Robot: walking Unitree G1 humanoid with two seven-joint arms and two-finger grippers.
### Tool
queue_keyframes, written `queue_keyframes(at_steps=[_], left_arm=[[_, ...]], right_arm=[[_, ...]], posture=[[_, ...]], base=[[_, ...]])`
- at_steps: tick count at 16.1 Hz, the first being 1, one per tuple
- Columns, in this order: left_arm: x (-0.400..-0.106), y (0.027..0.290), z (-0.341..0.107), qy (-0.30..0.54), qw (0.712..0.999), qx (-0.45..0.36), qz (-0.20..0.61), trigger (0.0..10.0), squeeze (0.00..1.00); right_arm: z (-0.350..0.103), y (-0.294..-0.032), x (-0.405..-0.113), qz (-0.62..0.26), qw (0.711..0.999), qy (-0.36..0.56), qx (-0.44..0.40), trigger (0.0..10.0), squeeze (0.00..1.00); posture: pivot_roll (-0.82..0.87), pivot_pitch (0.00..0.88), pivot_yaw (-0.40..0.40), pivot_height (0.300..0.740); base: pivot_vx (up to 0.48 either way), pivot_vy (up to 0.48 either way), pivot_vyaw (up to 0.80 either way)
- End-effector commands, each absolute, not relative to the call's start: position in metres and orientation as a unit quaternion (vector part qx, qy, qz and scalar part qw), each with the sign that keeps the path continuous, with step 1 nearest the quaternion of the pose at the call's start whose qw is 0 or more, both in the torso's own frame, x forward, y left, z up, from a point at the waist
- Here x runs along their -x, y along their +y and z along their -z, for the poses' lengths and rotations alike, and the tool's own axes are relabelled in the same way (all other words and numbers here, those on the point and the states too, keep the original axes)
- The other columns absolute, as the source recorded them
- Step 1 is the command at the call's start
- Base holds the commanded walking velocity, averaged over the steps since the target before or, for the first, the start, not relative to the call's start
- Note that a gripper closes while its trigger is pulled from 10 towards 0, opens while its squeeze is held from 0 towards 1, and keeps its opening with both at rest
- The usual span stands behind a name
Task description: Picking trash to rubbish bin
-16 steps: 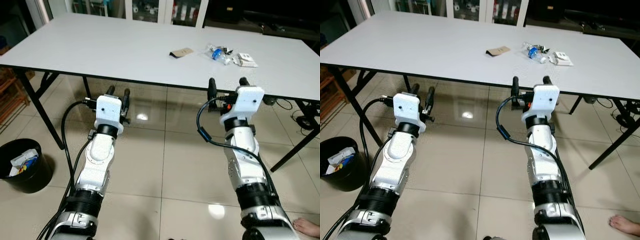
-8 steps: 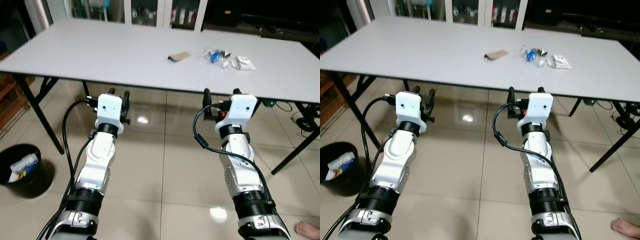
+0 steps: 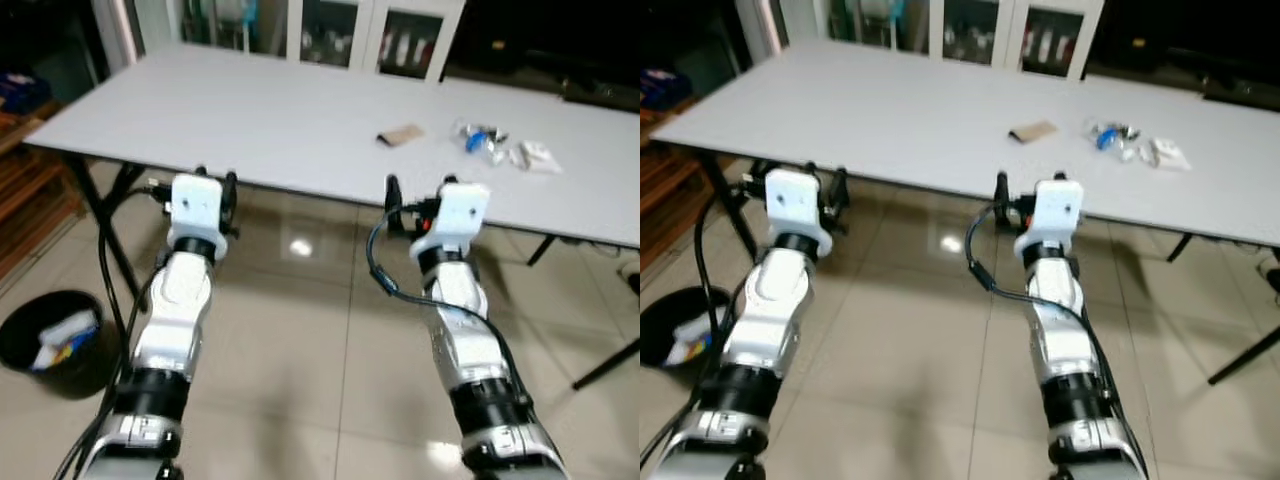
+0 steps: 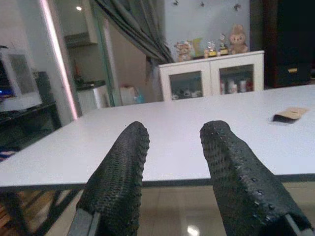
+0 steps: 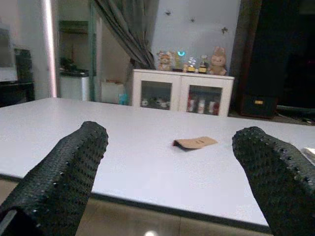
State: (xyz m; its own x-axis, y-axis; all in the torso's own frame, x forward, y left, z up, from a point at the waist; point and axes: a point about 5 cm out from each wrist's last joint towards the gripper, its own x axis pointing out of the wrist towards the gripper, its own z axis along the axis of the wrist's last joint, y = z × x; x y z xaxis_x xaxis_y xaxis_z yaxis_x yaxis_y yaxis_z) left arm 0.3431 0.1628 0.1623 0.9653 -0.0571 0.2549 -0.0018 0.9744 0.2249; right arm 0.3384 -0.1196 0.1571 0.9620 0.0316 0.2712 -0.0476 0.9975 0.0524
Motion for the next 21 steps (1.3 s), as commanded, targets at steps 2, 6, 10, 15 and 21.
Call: queue_keyframes(at_steps=[2, 6, 10, 15, 21], left_arm=[[-0.3438, 0.1481, -0.1640, -0.132, 0.985, -0.110, 0.035, 10.0, 0.00], [-0.3454, 0.1488, -0.1670, -0.135, 0.984, -0.111, 0.032, 10.0, 0.00], [-0.3452, 0.1481, -0.1696, -0.138, 0.984, -0.110, 0.031, 10.0, 0.00], [-0.3441, 0.1474, -0.1673, -0.131, 0.985, -0.109, 0.035, 10.0, 0.00], [-0.3427, 0.1467, -0.1653, -0.125, 0.985, -0.109, 0.037, 10.0, 0.00]], right_arm=[[-0.1597, -0.1364, -0.3400, 0.004, 0.991, -0.135, -0.023, 10.0, 0.00], [-0.1622, -0.1379, -0.3424, 0.008, 0.990, -0.137, -0.022, 10.0, 0.00], [-0.1634, -0.1371, -0.3431, 0.005, 0.990, -0.137, -0.025, 10.0, 0.00], [-0.1618, -0.1307, -0.3423, -0.008, 0.991, -0.132, -0.027, 10.0, 0.00], [-0.1624, -0.1301, -0.3420, -0.012, 0.991, -0.133, -0.024, 10.0, 0.00]], posture=[[0.00, 0.000, -0.047, 0.740], [0.00, 0.000, -0.050, 0.740], [0.00, 0.000, -0.046, 0.740], [0.00, 0.000, -0.050, 0.740], [0.00, 0.005, -0.051, 0.740]], base=[[0.469, 0.000, -0.66], [0.470, 0.000, -0.33], [0.468, 0.000, 0.00], [0.469, 0.000, 0.00], [0.468, 0.000, -0.40]])
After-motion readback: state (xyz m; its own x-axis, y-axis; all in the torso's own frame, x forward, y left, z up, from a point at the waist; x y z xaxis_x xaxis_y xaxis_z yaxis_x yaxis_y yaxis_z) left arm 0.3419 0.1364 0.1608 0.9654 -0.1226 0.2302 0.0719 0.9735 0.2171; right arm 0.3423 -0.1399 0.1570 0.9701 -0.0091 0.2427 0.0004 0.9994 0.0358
